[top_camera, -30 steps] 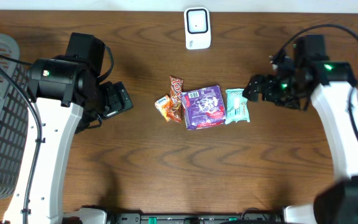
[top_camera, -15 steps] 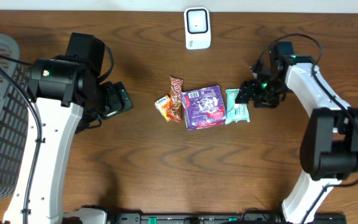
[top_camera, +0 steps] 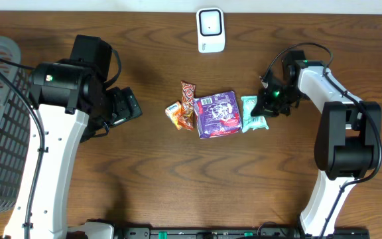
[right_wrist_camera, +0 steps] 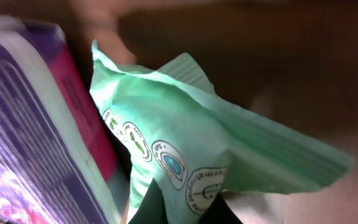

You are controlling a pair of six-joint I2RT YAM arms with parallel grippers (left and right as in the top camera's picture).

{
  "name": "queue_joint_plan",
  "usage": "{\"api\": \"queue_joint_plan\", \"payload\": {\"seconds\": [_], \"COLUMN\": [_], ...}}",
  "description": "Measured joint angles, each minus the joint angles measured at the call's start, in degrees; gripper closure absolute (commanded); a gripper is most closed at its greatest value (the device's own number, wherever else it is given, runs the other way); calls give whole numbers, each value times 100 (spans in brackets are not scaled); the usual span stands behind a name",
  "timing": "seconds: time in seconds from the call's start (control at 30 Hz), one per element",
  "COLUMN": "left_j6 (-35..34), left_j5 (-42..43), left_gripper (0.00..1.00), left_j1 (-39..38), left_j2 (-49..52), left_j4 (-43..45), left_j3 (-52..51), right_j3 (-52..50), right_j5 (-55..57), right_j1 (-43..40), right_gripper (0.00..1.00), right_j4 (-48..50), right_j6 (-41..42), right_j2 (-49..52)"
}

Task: Scan the item barcode
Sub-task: 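Grasp the green package with the right gripper and lift it, then carry the green package to the white scanner and hold it over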

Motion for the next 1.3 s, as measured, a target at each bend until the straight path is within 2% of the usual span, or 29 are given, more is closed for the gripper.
{"api": "queue_joint_plan", "payload": {"seconds": [0.1,0.27,0.43,0.6,0.77,0.93,1.17,1.3], "left_j6": [0,0,0,0,0,0,0,0], "left_j5": [0,2,0,0,2,2,0,2], "left_gripper": [2,2,2,2,2,2,2,2], "left_j1": [0,0,0,0,0,0,0,0], "left_j2": [0,0,2,2,4,4,4,4], "left_j4": [-2,-4,0,-2,-2,-2,2,-2], "left_j3": [2,0,0,0,2,0,0,0], "right_j3": [291,1478,2597,2771,2538,2326,2319,2315], "right_j5": [125,835,3139,5521,7073,7818,7711,6872], "right_j1": [-2,72,664,1696,2627,3254,3296,3132], "right_gripper": [99,99,99,99,99,99,99,99], "right_j4": [-669,-1644,-2712,-3338,-3252,-3051,-2181,-1235], "right_j6": [107,601,1888,3318,4232,4603,4507,3840], "right_j2": [57,46,-118,-256,-256,-256,-256,-256]}}
